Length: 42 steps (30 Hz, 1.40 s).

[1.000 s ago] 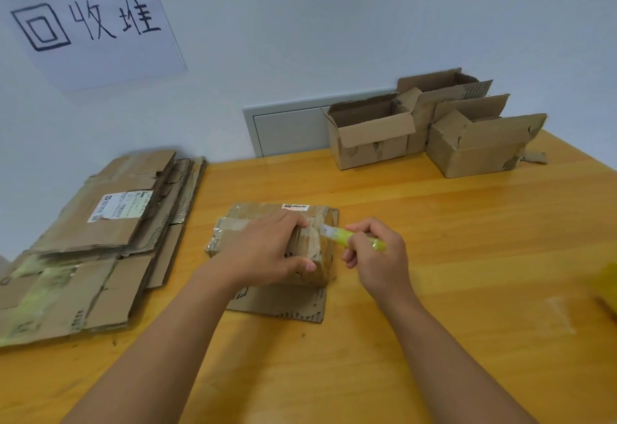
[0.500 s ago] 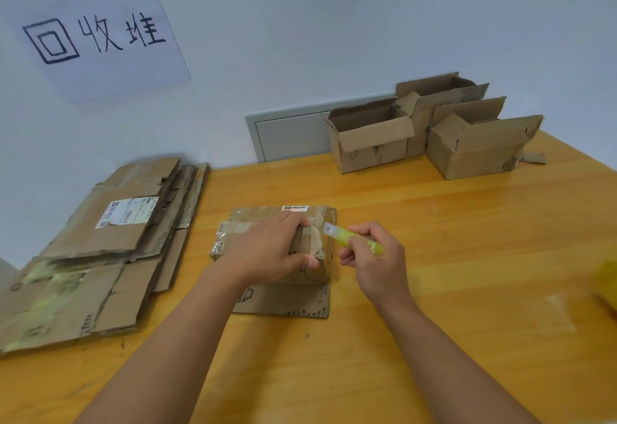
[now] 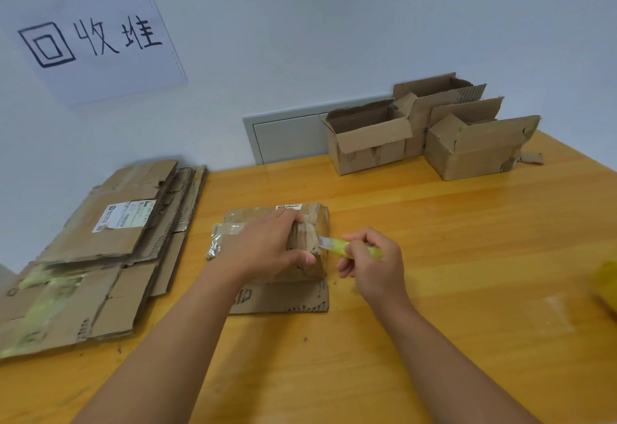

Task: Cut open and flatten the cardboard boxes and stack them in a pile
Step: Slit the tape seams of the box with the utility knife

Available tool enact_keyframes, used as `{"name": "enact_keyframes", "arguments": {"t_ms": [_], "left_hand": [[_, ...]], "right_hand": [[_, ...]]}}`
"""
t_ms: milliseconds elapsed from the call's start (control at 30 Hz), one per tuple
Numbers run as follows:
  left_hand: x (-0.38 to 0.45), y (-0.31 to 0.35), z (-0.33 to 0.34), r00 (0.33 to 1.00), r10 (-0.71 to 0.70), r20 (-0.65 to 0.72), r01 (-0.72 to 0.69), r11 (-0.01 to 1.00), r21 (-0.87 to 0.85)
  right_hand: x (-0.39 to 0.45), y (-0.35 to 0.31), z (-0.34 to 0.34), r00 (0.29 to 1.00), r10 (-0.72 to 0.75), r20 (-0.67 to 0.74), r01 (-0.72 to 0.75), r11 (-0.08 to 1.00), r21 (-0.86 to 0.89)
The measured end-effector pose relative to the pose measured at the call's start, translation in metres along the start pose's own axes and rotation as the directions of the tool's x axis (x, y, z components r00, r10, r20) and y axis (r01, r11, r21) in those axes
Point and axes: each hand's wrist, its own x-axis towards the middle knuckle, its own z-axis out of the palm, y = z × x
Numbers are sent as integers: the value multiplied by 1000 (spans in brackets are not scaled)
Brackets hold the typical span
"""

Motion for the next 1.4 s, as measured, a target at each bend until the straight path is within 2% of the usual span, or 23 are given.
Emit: {"name": "enact_keyframes", "arguments": {"t_ms": [100, 167, 233, 333, 433, 533, 600, 667, 700, 767, 833, 900, 1000, 1067, 1133, 1233, 1300, 1400], "left_hand": [[1, 0, -2, 1000, -10, 18, 10, 1000, -11], [2, 1, -3, 1000, -10, 22, 11, 1000, -16], [2, 2, -4, 999, -16, 40, 17, 1000, -22], [3, 5, -5, 1000, -18, 5, 18, 999, -44], [0, 9, -7, 999, 5, -50, -4, 1000, 24], [-12, 13, 0, 971, 77, -225, -35, 982, 185], [-27, 12, 14, 899, 179, -400, -45, 945, 323], [-45, 15, 30, 821, 228, -523, -38, 937, 348], [-55, 19, 38, 812, 219, -541, -39, 945, 324], [-73, 25, 54, 843, 156, -515, -28, 968, 247], [-84, 30, 62, 884, 45, -466, -18, 998, 64], [-80, 28, 52, 886, -91, -455, 36, 991, -127], [-49, 19, 24, 870, -201, -451, 144, 977, -159], [-24, 16, 6, 902, -245, -356, 217, 969, -115], [-5, 12, 0, 931, -235, -280, 249, 968, 15], [8, 7, 7, 973, -105, -204, 149, 966, 212], [12, 1, 14, 991, -55, -126, 78, 979, 189], [15, -9, 19, 995, -43, -90, 46, 999, 26]], "right_hand": [[5, -2, -3, 993, 16, -119, -1, 992, 125], [9, 1, -2, 986, -10, -167, 32, 991, 131], [10, 8, 2, 992, -89, -85, 94, 994, 48], [8, 17, 10, 973, -174, 155, 191, 976, -108], [9, 18, 15, 968, -151, 198, 185, 969, -164], [11, 20, 14, 973, -126, 191, 160, 972, -174], [10, 21, 13, 973, -131, 190, 166, 970, -180], [9, 22, 15, 973, -135, 190, 169, 970, -178], [9, 22, 15, 973, -128, 193, 163, 971, -174], [9, 22, 16, 975, -108, 193, 137, 980, -147], [8, 19, 15, 978, -97, 187, 126, 981, -150], [7, 18, 15, 980, -72, 186, 103, 982, -161], [7, 18, 15, 981, -14, 192, 42, 989, -139], [7, 17, 14, 980, 7, 198, 21, 990, -140], [7, 16, 13, 977, 17, 212, 11, 992, -128], [10, 21, 12, 975, 29, 221, -8, 995, -96], [12, 25, 12, 976, 16, 218, 6, 995, -101], [14, 23, 13, 991, -11, 133, 16, 999, -43]]}}
